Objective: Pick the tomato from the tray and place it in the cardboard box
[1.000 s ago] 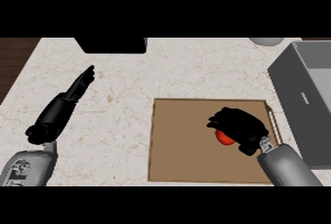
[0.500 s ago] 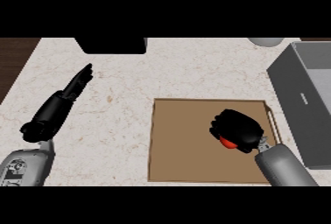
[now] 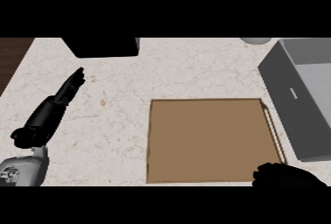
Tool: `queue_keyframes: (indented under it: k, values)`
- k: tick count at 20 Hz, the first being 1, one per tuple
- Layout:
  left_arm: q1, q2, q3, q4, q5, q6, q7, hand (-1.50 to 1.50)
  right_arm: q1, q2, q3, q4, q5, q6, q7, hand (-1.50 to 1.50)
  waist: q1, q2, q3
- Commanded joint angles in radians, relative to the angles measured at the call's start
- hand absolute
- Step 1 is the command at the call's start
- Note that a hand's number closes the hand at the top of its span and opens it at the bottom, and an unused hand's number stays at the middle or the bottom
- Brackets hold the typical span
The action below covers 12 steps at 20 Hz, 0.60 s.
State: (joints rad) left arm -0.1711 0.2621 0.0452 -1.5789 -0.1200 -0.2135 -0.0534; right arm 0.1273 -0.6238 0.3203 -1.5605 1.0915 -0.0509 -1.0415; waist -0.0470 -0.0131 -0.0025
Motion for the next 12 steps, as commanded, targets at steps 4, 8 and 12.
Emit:
queue_keyframes:
  k: [4, 8, 12]
  values:
    - [0.047, 0.007, 0.01, -0.012, 0.007, -0.012, -0.02, 0.0, 0.238, -0.204, -0.18, -0.224, -0.31, -0.124, -0.29, 1.5, -0.013, -0.002, 0.002]
    - [-0.003, 0.002, 0.007, 0.007, -0.004, -0.003, -0.003, 0.0, 0.269, -0.288, -0.315, -0.31, -0.522, -0.058, -0.328, 1.5, -0.01, 0.004, 0.002]
    - [0.037, -0.025, -0.011, -0.015, -0.007, 0.006, -0.011, 0.0, 0.33, -0.33, -0.514, -0.299, -0.815, 0.053, -0.251, 1.5, 0.001, 0.003, 0.002]
